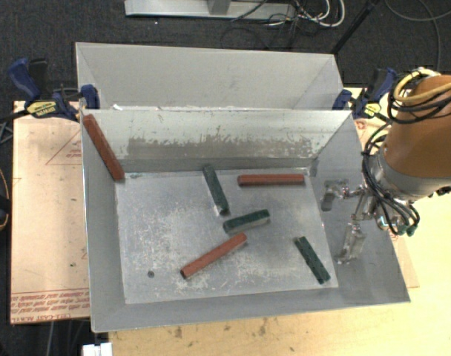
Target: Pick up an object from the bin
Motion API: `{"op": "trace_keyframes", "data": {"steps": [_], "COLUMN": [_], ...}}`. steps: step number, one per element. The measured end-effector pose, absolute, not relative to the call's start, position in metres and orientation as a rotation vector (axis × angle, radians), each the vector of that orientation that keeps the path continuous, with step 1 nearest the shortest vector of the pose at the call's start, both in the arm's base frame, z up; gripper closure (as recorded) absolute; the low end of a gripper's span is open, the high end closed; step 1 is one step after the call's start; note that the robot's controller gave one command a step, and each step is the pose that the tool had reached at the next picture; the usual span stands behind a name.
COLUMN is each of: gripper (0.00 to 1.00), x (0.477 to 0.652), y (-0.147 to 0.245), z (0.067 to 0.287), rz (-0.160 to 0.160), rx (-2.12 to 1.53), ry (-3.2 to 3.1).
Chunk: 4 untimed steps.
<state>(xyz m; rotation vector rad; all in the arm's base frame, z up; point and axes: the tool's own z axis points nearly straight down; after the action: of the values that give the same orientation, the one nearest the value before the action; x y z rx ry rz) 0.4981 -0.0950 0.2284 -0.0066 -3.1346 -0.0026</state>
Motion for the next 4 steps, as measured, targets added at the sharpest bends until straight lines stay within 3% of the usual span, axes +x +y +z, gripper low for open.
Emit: {"op": "trace_keyframes", "data": {"steps": [1,2,3,4], "gripper": [0.00,0.00,1.00,0.00], "x": [0.500,0.511,0.525,0.525], "y": [-0.095,-0.105,-0.135,-0.135], "z": [0.233,0.183,0.118,0.118], "rz": [0.000,0.000,-0.001,-0.001], "rx": [-0.001,-0.093,-0.074,-0.071], "ry": [-3.142,-3.148,-3.142,-3.142]}}
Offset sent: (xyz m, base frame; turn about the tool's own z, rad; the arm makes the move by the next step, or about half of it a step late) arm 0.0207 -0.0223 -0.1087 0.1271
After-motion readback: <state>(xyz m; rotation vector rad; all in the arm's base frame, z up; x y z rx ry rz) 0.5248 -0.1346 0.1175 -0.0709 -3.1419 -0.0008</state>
